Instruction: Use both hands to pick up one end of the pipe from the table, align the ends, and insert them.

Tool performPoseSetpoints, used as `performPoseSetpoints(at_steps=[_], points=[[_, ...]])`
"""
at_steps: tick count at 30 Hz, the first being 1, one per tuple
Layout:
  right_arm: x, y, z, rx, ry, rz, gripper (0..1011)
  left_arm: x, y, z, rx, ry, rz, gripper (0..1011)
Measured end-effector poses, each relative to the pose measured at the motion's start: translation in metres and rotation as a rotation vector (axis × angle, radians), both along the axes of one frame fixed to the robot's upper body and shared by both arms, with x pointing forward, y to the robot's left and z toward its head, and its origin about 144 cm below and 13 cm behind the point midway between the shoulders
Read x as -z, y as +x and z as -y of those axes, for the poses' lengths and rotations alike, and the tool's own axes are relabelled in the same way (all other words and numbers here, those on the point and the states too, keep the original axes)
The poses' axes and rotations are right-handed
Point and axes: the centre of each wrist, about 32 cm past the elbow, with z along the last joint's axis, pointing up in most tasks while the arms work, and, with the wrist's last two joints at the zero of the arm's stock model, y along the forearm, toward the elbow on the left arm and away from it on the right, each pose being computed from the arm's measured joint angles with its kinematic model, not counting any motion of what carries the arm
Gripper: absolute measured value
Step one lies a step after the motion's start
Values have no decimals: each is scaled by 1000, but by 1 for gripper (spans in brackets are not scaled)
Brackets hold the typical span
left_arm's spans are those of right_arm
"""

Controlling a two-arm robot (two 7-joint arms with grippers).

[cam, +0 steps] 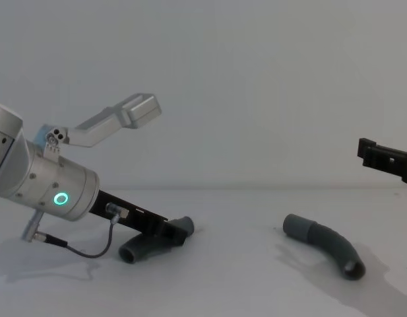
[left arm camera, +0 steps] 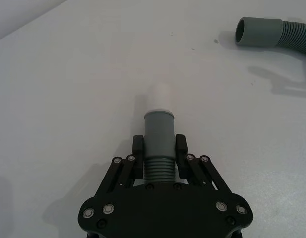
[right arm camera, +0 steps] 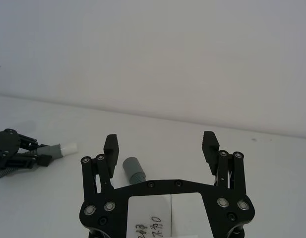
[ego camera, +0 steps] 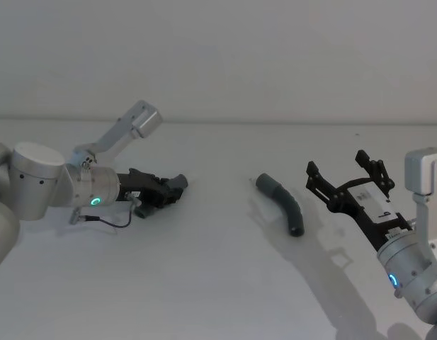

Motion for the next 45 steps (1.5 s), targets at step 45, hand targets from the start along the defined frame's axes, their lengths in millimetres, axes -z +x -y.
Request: performPoseSetpoints(at_steps=[45], points=[[-31, 62, -5, -166, -200, -295, 1000, 0, 0, 0, 0, 0, -1, 365]])
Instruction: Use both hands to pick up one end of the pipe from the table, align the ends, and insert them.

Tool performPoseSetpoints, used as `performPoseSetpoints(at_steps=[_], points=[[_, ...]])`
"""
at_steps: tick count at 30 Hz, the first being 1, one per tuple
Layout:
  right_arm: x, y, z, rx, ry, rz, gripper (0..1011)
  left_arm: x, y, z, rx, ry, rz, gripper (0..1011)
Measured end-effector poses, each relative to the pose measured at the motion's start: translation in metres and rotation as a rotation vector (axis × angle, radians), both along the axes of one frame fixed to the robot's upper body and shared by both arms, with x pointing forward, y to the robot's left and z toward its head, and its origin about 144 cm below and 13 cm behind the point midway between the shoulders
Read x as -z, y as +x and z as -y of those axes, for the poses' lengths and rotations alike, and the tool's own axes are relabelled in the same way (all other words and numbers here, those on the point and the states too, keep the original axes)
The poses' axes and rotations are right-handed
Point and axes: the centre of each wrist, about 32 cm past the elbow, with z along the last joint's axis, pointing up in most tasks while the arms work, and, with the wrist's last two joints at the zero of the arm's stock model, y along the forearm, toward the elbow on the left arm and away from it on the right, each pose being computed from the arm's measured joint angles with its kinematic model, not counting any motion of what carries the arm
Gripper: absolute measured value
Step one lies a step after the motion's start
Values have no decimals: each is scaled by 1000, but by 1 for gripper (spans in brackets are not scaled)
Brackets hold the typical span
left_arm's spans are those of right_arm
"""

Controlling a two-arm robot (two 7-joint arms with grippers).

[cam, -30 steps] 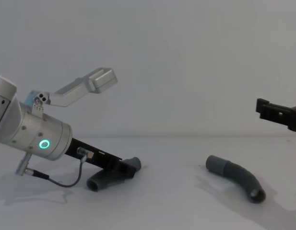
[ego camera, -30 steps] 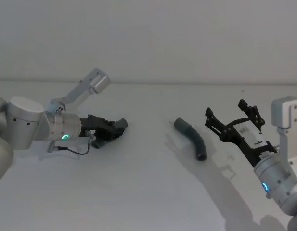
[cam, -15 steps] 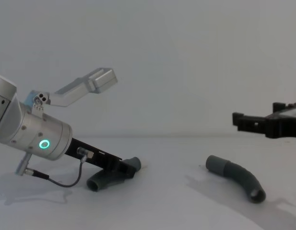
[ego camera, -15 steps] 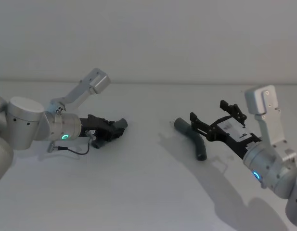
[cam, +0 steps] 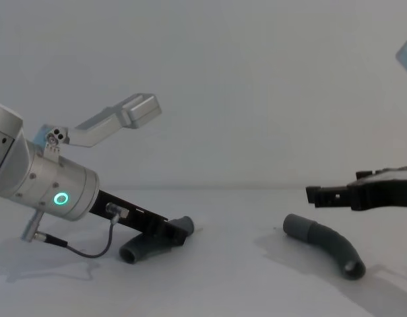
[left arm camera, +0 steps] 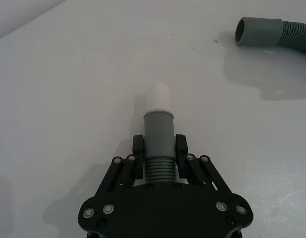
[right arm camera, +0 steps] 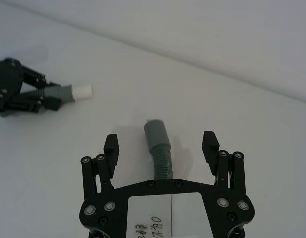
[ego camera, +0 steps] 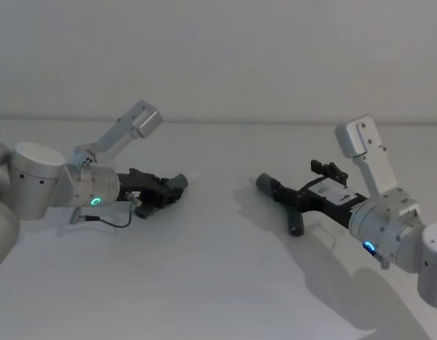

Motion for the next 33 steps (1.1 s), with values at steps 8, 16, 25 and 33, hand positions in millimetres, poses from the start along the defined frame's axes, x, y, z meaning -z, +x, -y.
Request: performPoseSetpoints(at_steps=[8, 16, 25, 33], points=[[0, 10, 2, -16, -34, -51, 1000, 0, 0, 0, 0, 0, 0, 365], [3, 17, 4, -23, -61, -86, 1000, 0, 0, 0, 0, 0, 0, 365], [6, 21, 5, -28, -76, -108, 1000, 0, 0, 0, 0, 0, 0, 365], [11, 24, 4, -33, -83, -132, 1000, 0, 0, 0, 0, 0, 0, 365]])
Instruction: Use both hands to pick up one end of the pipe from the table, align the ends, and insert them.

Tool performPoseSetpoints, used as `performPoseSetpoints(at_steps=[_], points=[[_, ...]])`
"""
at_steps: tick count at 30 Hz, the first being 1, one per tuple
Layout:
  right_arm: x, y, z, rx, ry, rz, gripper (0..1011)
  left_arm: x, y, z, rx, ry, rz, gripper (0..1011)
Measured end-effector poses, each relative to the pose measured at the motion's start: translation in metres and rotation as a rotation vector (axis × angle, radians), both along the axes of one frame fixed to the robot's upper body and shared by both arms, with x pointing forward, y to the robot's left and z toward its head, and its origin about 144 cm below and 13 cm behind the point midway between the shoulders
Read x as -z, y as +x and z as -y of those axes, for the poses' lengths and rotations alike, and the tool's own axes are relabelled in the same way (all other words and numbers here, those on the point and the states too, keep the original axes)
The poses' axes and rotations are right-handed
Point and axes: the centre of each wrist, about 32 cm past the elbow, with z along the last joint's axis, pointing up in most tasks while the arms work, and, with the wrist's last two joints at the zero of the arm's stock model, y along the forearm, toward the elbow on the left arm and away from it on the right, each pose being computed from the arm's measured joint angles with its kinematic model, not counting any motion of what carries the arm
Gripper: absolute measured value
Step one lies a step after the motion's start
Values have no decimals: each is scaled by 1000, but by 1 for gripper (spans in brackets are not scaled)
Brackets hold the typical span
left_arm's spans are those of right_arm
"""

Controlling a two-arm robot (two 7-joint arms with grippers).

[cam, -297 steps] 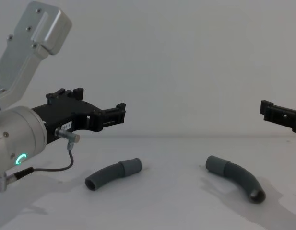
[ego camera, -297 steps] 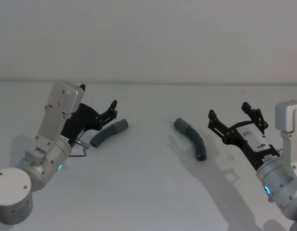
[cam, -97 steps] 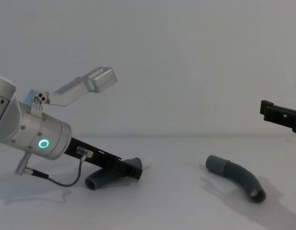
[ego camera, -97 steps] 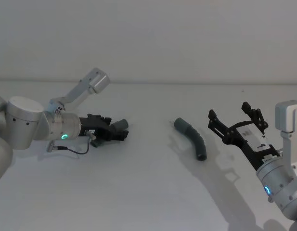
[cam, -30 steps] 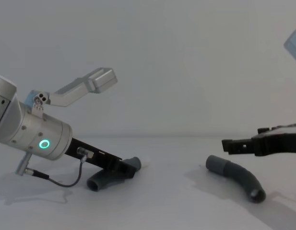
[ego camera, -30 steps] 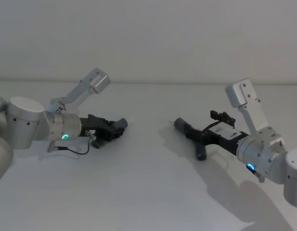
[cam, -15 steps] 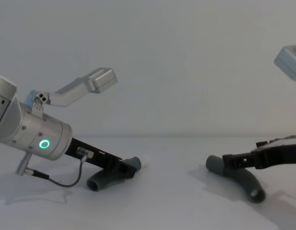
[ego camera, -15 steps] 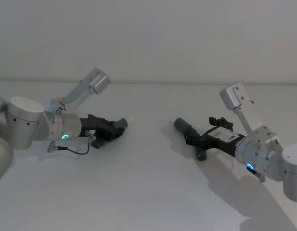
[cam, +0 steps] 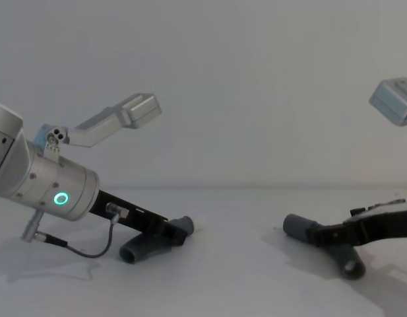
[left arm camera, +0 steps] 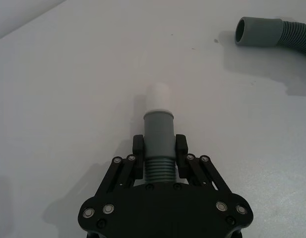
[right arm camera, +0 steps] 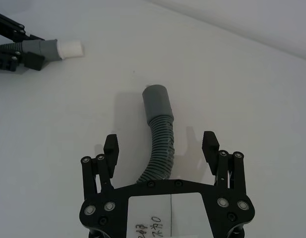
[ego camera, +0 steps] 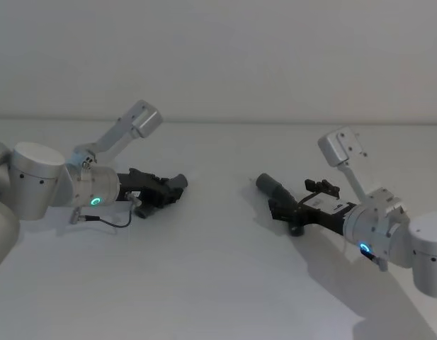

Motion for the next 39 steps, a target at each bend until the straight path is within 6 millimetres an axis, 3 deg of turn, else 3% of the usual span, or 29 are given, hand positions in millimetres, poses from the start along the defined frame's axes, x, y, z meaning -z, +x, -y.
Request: performPoseSetpoints(at_steps=[28, 35, 39], points=[[6, 8, -5, 29, 54, -99, 1000, 0, 0, 0, 0, 0, 0, 365], [6, 9, -5, 33, 59, -107, 891, 0, 0, 0, 0, 0, 0, 365], [6, 9, -5, 36, 62, -110, 757, 0, 0, 0, 0, 0, 0, 365]])
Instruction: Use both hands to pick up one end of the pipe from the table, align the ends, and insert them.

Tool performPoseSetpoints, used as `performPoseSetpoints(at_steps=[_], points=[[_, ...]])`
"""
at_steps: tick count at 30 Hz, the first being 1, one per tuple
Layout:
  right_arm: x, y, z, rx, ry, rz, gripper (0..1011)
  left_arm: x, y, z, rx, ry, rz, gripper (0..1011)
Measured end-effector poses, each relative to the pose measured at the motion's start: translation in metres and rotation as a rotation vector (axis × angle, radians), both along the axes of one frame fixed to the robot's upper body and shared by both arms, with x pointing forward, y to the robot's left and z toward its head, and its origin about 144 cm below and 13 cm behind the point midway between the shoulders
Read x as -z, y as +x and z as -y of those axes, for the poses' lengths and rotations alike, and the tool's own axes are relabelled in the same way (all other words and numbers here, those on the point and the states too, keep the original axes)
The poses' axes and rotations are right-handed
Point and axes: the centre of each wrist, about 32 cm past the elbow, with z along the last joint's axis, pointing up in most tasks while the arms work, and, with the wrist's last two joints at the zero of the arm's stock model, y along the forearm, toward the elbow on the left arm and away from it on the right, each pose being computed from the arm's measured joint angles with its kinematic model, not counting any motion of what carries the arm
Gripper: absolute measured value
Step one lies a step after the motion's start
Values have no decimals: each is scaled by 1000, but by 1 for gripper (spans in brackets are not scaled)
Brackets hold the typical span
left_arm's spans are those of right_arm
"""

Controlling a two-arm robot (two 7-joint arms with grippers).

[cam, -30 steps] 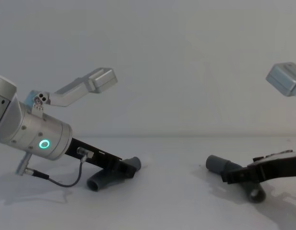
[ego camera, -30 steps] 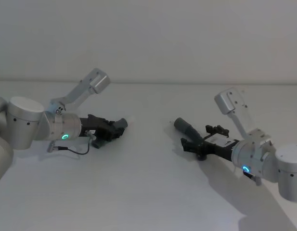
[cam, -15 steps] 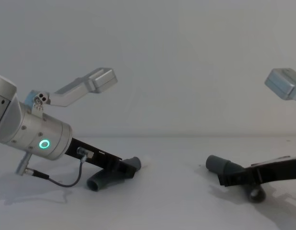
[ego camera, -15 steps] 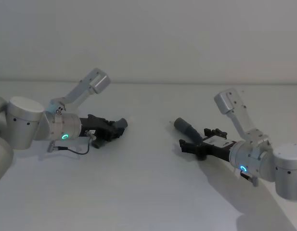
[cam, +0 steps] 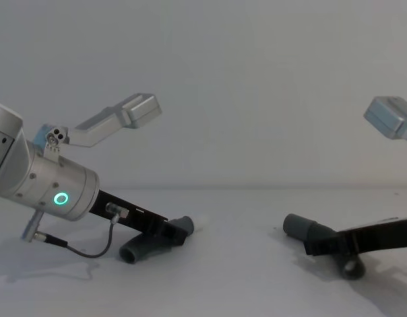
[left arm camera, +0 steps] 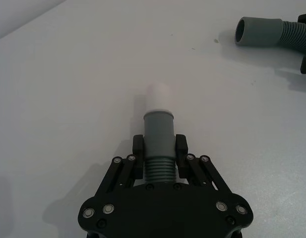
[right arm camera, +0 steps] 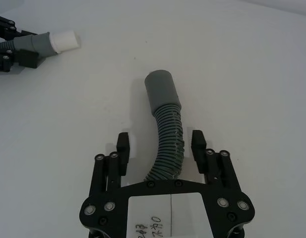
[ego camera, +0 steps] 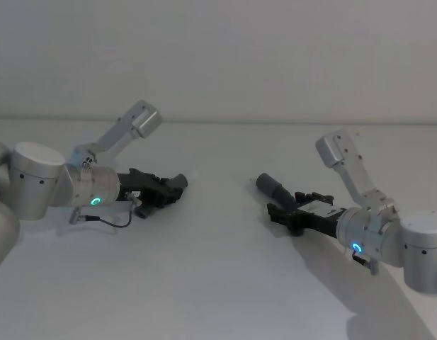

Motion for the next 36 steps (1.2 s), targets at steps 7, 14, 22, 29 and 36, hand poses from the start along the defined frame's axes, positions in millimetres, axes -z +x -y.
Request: performPoseSetpoints(at_steps=[7, 14, 22, 29, 36], points=[[0, 0, 0, 2, 2, -4, 560, 0, 0, 0, 0, 0, 0, 365], [0, 1, 0, 4, 3, -5, 319, 0, 0, 0, 0, 0, 0, 365], [0, 1, 0, 4, 5, -6, 264, 0, 0, 0, 0, 0, 0, 365], [0, 1, 0, 4, 5, -6, 264, 0, 0, 0, 0, 0, 0, 365], [0, 1, 0, 3, 5, -7, 264, 0, 0, 0, 0, 0, 0, 365]])
